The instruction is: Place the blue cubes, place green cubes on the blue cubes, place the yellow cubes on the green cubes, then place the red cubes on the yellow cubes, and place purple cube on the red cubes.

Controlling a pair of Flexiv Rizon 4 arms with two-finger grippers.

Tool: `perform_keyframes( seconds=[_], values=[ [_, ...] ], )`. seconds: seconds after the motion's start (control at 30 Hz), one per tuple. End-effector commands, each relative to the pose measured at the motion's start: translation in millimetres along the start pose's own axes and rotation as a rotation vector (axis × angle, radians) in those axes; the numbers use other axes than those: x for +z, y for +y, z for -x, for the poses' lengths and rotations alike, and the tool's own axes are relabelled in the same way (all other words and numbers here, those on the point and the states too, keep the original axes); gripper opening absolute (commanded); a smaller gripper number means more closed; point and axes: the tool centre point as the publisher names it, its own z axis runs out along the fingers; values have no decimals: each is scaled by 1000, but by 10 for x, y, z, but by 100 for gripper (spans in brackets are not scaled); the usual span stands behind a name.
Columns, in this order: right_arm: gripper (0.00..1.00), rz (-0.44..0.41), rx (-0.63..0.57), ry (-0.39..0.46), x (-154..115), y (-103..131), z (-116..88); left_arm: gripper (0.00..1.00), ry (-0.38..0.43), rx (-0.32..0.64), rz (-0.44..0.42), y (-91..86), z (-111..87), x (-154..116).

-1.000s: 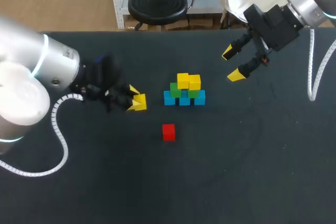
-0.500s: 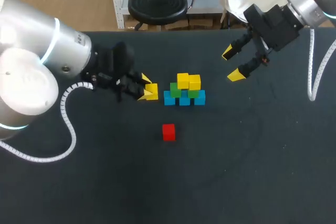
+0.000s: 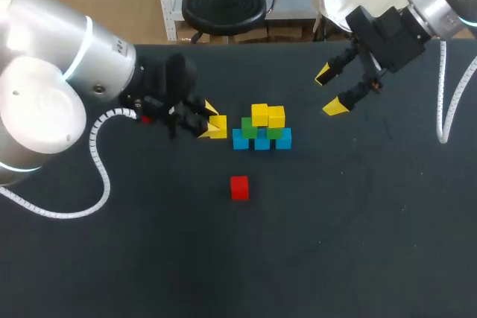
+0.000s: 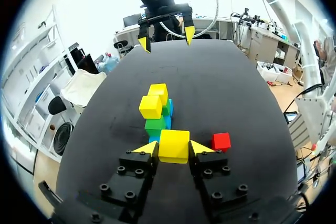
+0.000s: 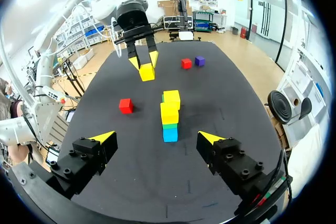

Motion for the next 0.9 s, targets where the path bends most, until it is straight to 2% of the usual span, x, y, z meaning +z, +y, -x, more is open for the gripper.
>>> perform_keyframes(
  seconds=[0.03,0.2,0.4,0.73,0.9],
  values=[
    [100,-1,0,0,2,0,0,0,3,0,-2,7,3,0],
    [100,-1,0,0,2,0,0,0,1,43,-4,187,210,38],
    [100,-1,0,0,2,0,0,0,8,39,14,297,360,79],
    [100,-1,0,0,2,0,0,0,51,-23,41,400,280,205],
    [100,-1,0,0,2,0,0,0,45,-34,38,406,277,253]
  ],
)
